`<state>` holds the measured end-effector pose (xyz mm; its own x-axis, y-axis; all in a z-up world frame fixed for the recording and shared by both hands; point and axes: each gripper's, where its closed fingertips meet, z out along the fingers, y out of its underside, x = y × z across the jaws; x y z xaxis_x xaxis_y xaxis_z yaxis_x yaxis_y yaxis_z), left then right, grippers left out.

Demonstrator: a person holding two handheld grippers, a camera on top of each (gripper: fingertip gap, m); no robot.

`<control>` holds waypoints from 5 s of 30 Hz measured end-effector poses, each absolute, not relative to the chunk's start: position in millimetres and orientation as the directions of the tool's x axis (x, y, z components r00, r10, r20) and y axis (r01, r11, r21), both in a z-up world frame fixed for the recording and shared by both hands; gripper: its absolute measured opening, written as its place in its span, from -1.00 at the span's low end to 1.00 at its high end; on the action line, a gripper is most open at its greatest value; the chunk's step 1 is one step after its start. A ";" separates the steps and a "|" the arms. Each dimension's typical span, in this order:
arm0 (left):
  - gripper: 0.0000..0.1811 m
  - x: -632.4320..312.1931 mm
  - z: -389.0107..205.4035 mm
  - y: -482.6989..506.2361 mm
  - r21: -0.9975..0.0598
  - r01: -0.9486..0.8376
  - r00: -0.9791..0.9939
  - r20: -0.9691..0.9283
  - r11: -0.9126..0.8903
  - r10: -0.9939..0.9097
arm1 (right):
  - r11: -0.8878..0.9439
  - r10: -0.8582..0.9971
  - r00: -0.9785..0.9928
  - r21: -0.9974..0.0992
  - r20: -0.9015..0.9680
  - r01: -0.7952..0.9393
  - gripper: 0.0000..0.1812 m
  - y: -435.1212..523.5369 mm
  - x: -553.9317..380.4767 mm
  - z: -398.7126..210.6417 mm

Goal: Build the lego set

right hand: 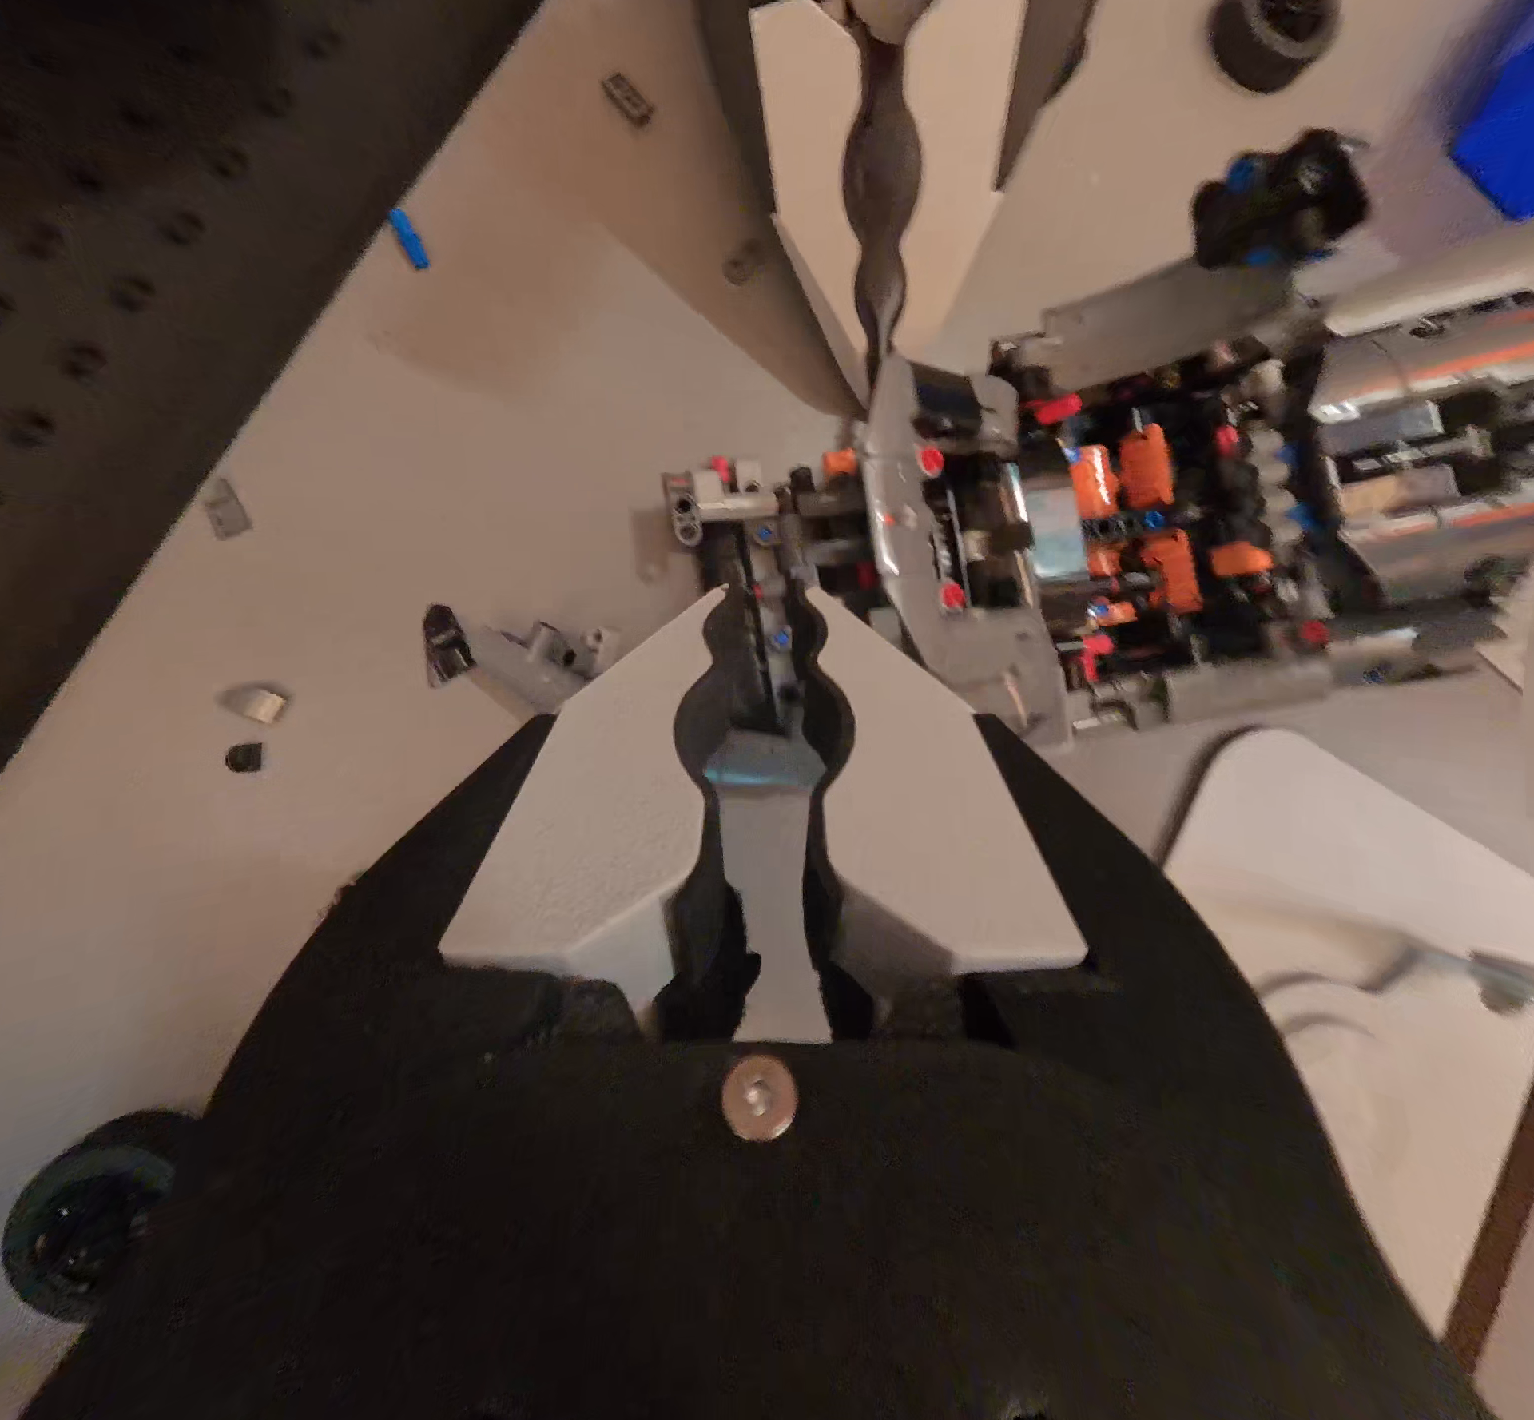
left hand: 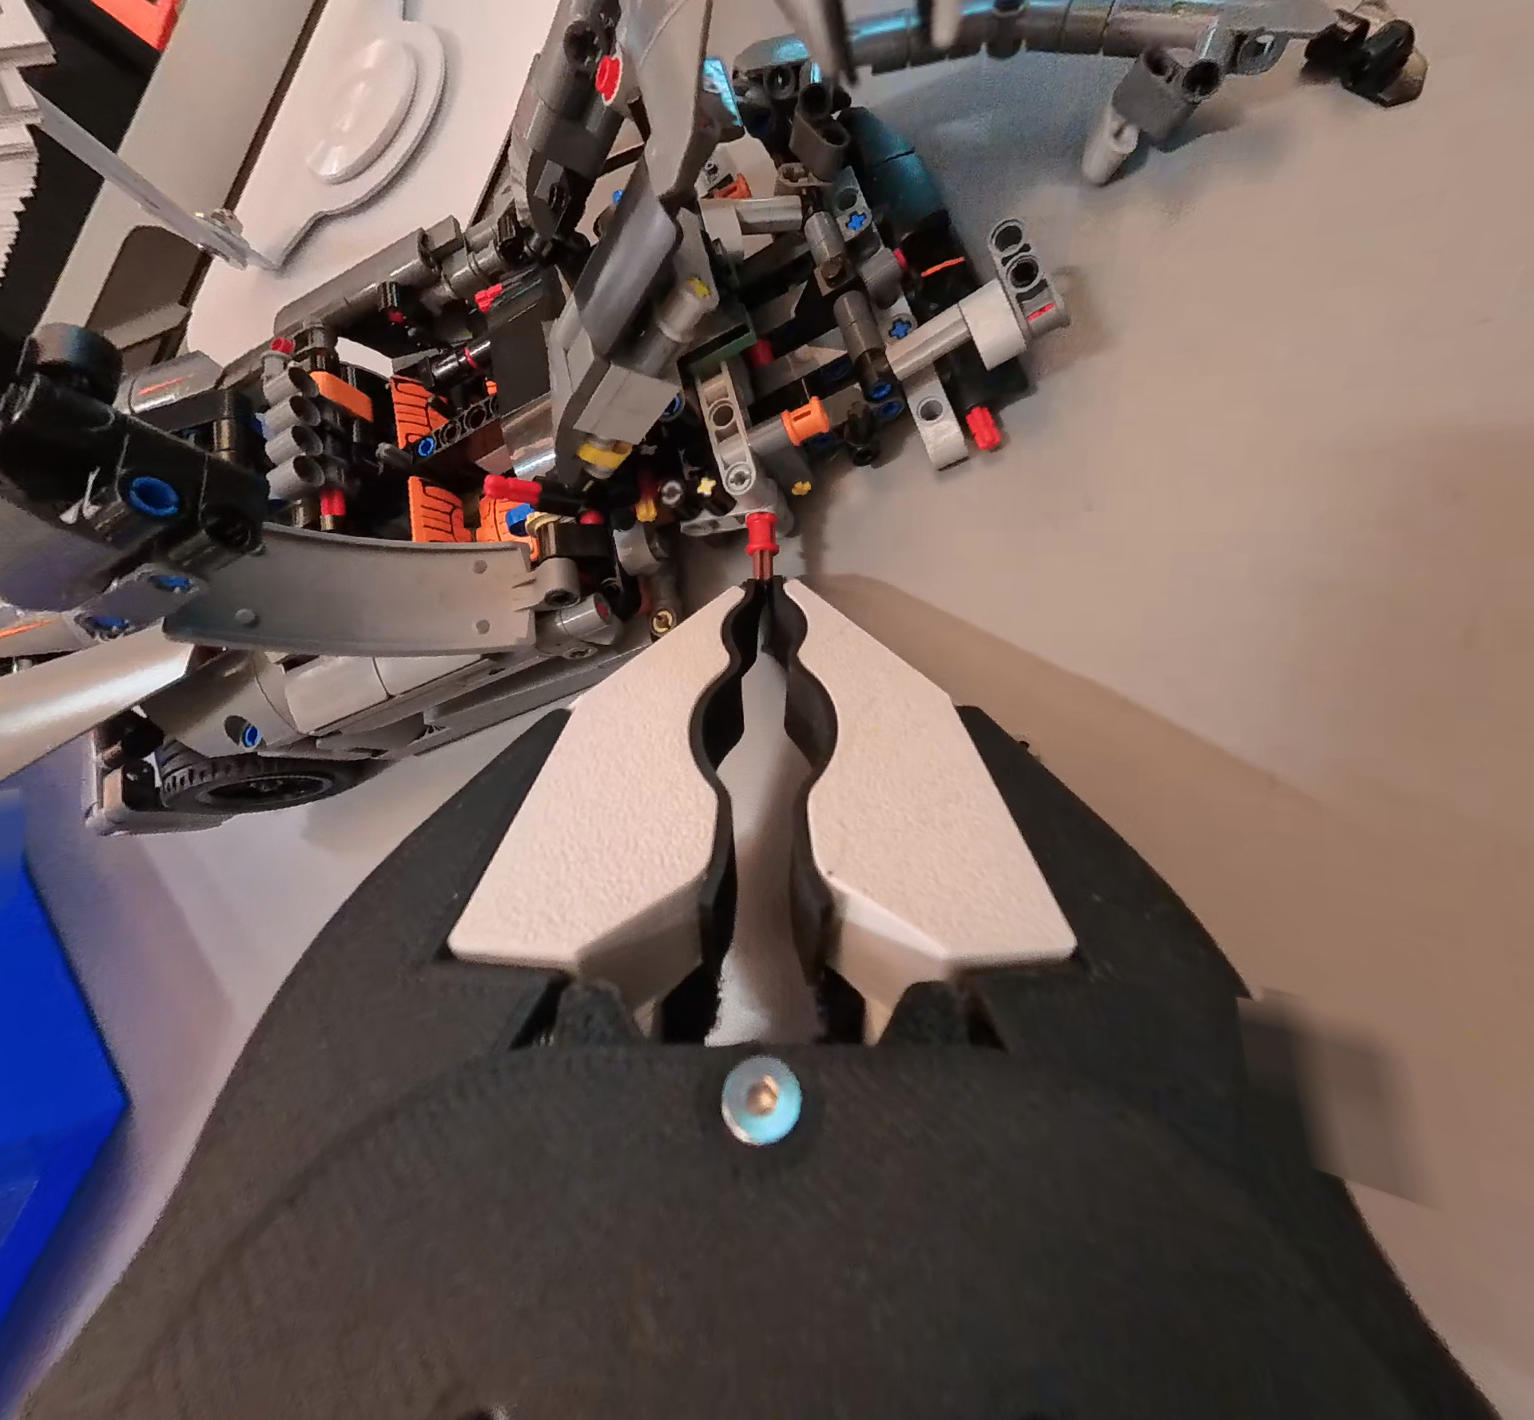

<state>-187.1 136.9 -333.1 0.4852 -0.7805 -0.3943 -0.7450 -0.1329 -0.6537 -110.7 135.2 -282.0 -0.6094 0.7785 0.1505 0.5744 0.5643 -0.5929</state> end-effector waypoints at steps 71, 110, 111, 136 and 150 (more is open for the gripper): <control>-0.98 -173.5 -329.4 141.2 -0.638 -0.766 0.476 -0.482 -0.078 -0.735 | 0.303 0.933 -0.347 -0.721 0.093 0.623 -0.83 189.2 -119.0 -289.6; -0.98 -173.1 -329.8 140.9 -0.637 -0.767 0.471 -0.481 -0.074 -0.739 | 0.831 0.524 -0.461 -0.312 0.716 0.460 -0.99 180.0 -122.1 -294.3; -0.98 -173.1 -329.9 140.8 -0.637 -0.768 0.470 -0.481 -0.074 -0.740 | 0.834 0.518 -0.453 -0.310 0.726 0.457 -0.99 180.0 -122.6 -294.2; -0.92 -174.2 -330.6 147.3 -0.609 -0.789 0.477 -0.525 -0.081 -0.705 | 0.729 0.645 -0.293 -0.453 0.706 0.512 -0.95 202.0 -126.2 -296.3; -0.96 -172.2 -331.1 150.7 -0.596 -0.800 0.472 -0.545 -0.076 -0.693 | 0.583 0.775 -0.153 -0.599 0.613 0.549 -0.91 216.8 -130.8 -294.7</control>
<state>-172.2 150.7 -331.1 0.4720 -0.6931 -0.5448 -0.7997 -0.0764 -0.5955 -130.8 216.8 -294.7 -0.1529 0.7748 0.6134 0.5492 0.5827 -0.5991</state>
